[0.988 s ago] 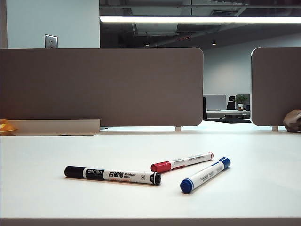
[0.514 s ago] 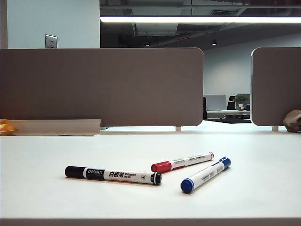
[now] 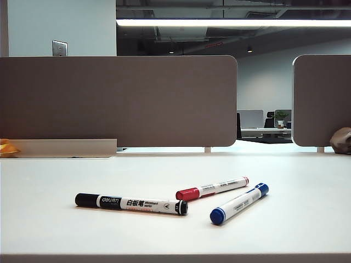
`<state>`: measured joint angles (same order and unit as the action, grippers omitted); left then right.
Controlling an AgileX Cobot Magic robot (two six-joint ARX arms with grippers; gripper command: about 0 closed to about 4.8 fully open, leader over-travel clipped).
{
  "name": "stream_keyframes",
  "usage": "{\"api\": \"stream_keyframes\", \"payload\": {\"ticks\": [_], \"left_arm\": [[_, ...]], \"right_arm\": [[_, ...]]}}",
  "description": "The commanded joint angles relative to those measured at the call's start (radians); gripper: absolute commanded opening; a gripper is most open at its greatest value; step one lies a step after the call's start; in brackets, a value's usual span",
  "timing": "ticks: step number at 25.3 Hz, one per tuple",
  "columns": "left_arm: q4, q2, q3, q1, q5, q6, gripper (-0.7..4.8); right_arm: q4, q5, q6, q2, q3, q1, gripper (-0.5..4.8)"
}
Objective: Pick up the markers one by one and line them up horizontally in a straight line on the table.
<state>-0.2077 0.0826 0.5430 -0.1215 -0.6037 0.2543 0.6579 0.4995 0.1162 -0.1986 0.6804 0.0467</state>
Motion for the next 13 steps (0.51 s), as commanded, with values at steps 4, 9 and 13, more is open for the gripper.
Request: {"api": "stream_keyframes", "payload": {"ticks": [4, 9, 13], "left_arm": [[-0.214, 0.202, 0.124, -0.002, -0.029, -0.125, -0.05], [-0.315, 0.384, 0.211, -0.001, -0.029, -0.162, -0.05], [-0.322, 0.499, 0.241, 0.000, -0.050, -0.174, -0.05]], "right_arm": [[0.134, 0.070, -0.228, -0.301, 0.141, -0.001, -0.09], [0.166, 0.084, -0.317, -0.492, 0.242, 0.003, -0.09], [0.144, 0.080, -0.327, -0.612, 0.292, 0.063, -0.09]]}}
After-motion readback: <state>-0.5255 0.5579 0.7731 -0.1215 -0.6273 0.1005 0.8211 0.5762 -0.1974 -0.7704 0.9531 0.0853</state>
